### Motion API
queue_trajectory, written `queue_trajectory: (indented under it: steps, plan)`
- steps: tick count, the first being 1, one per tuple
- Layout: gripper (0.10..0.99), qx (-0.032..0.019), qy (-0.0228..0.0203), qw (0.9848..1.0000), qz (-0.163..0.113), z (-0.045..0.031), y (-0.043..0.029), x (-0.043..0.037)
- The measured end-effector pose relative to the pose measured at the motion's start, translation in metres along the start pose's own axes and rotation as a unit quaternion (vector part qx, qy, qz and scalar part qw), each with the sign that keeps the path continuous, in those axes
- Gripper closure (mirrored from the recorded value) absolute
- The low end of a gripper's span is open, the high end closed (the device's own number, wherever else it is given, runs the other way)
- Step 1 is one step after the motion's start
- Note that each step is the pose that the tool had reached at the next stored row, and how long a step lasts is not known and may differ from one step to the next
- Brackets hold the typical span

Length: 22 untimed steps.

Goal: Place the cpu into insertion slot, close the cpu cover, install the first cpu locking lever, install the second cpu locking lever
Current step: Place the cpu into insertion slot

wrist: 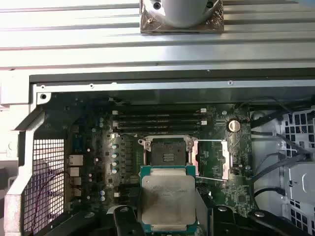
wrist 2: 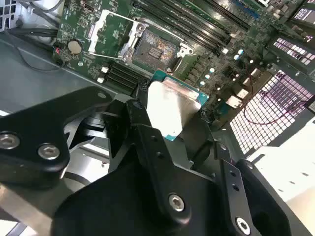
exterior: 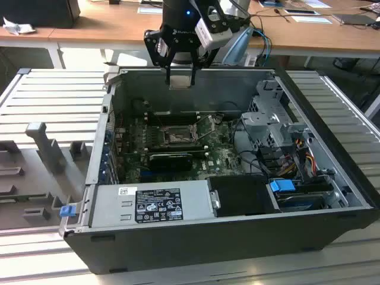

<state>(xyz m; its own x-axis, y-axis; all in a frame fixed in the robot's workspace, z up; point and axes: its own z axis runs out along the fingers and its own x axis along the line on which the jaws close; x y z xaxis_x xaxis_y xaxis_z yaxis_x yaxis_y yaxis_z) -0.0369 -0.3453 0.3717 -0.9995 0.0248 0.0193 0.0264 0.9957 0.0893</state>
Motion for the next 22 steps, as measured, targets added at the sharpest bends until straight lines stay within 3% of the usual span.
queue_trajectory:
  steps: [1, 2, 4, 12, 22]
  plan:
    - [0.561, 0.0000, -0.0001, 1.0000, 0.001, 0.0000, 0.0000, 0.0000]
    - [0.561, -0.0004, -0.0019, 0.9998, 0.022, 0.0000, 0.0000, 0.0000]
    - [0.561, -0.0008, -0.0033, 0.9993, 0.038, 0.0006, 0.0000, 0.0000]
    - [0.561, -0.0006, -0.0036, 0.9992, 0.041, 0.0042, -0.0005, -0.0001]
    - [0.561, -0.0017, -0.0081, 0.9959, 0.090, 0.0044, -0.0005, -0.0001]
